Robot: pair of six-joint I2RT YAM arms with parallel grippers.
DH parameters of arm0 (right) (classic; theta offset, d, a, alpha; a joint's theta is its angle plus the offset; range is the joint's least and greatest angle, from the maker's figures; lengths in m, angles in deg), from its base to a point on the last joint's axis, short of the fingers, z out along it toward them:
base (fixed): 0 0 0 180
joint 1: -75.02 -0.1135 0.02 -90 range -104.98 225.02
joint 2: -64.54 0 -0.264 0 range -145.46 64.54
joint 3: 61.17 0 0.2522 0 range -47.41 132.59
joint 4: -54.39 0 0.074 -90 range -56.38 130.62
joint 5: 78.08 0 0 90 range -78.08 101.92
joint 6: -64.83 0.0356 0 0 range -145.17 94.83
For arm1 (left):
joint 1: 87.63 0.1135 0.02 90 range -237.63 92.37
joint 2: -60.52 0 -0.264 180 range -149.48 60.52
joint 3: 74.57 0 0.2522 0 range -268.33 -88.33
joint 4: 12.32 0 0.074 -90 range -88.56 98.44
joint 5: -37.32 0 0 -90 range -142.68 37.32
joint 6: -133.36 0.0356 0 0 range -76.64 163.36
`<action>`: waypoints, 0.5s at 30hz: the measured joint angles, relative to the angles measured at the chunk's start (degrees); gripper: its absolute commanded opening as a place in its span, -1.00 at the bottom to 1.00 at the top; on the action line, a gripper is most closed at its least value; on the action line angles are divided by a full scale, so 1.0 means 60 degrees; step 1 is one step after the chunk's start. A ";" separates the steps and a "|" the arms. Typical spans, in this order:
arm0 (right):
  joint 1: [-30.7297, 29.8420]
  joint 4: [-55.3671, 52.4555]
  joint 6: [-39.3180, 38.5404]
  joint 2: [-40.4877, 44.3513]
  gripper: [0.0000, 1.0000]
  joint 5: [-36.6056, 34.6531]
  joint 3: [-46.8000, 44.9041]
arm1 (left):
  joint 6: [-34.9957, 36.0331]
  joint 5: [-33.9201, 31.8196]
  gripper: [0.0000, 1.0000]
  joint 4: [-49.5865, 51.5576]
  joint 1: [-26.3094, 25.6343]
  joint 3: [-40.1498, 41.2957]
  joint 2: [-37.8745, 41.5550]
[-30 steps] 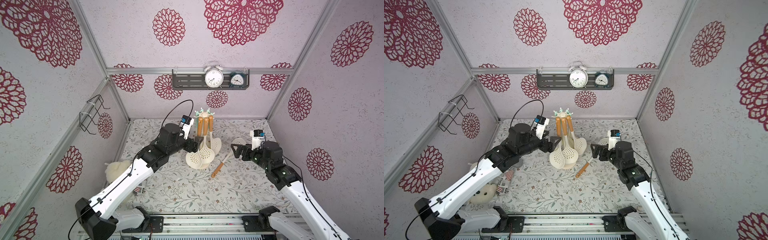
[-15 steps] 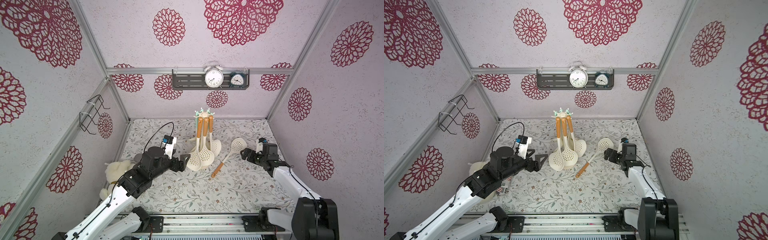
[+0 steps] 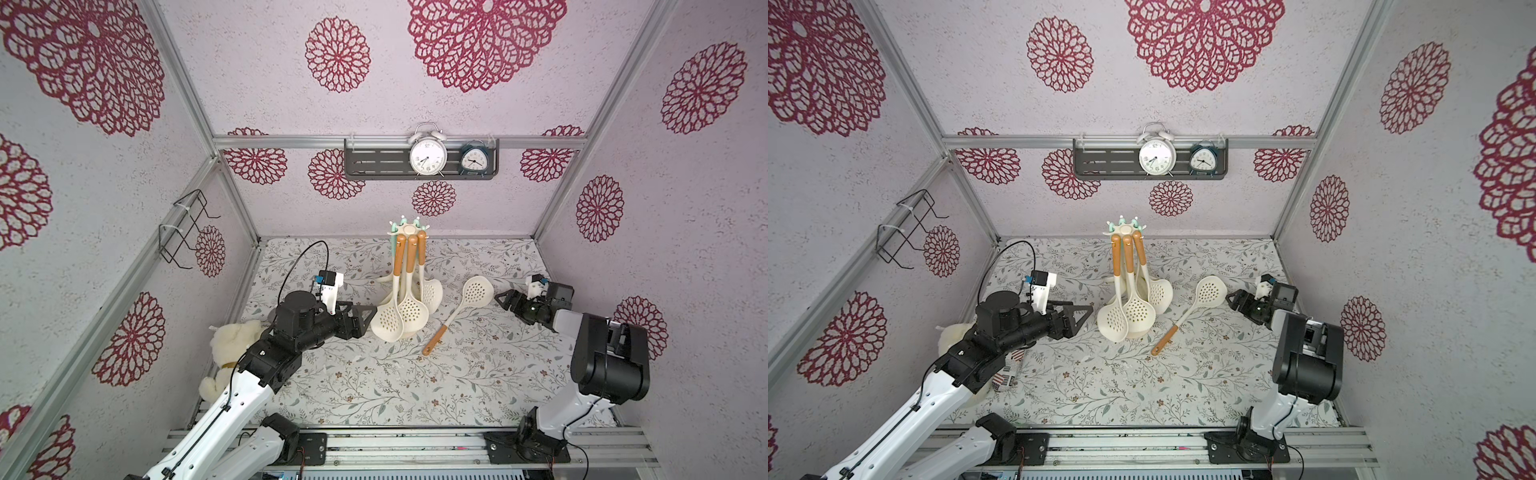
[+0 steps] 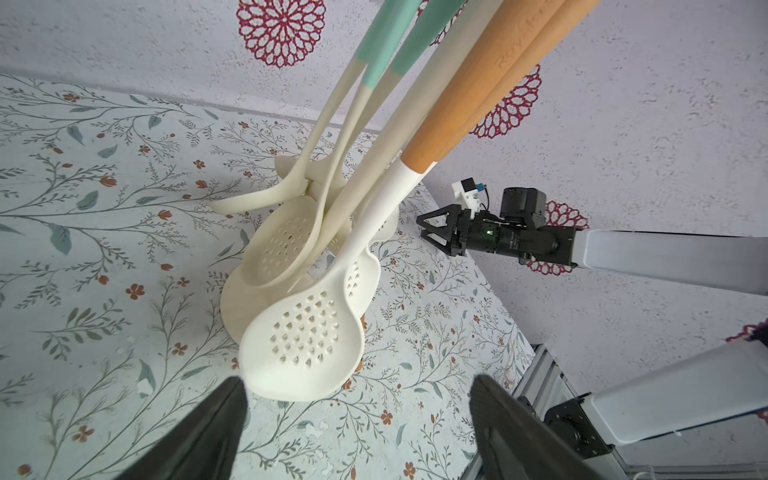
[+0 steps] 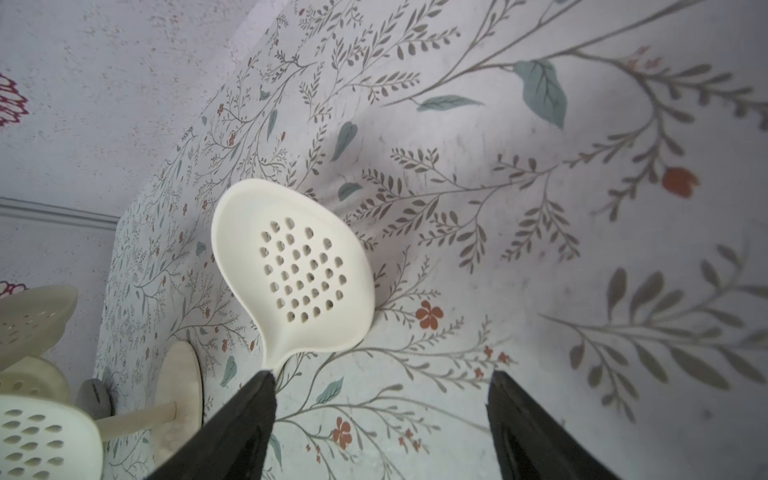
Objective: Hang the skimmer on the kitchen utensil rack
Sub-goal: Pick up the skimmer from the center of the board.
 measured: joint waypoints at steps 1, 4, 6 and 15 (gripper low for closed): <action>0.0007 0.0018 -0.0102 -0.0226 0.59 0.0131 0.0171 | -0.0007 0.0109 0.76 -0.0076 0.0022 -0.0044 -0.0066; 0.0007 0.0025 -0.0342 -0.0794 0.55 0.0466 0.0579 | -0.0029 0.0331 0.76 -0.0244 0.0062 -0.0237 -0.0222; 0.0007 0.0007 -0.0474 -0.1115 0.54 0.0714 0.0805 | -0.0025 0.0353 0.76 -0.0299 0.0080 -0.0412 -0.0262; -0.0066 0.0000 -0.0954 -0.2371 0.46 0.1778 0.1880 | 0.0080 -0.0433 0.77 0.0131 0.0324 -0.1894 -0.0251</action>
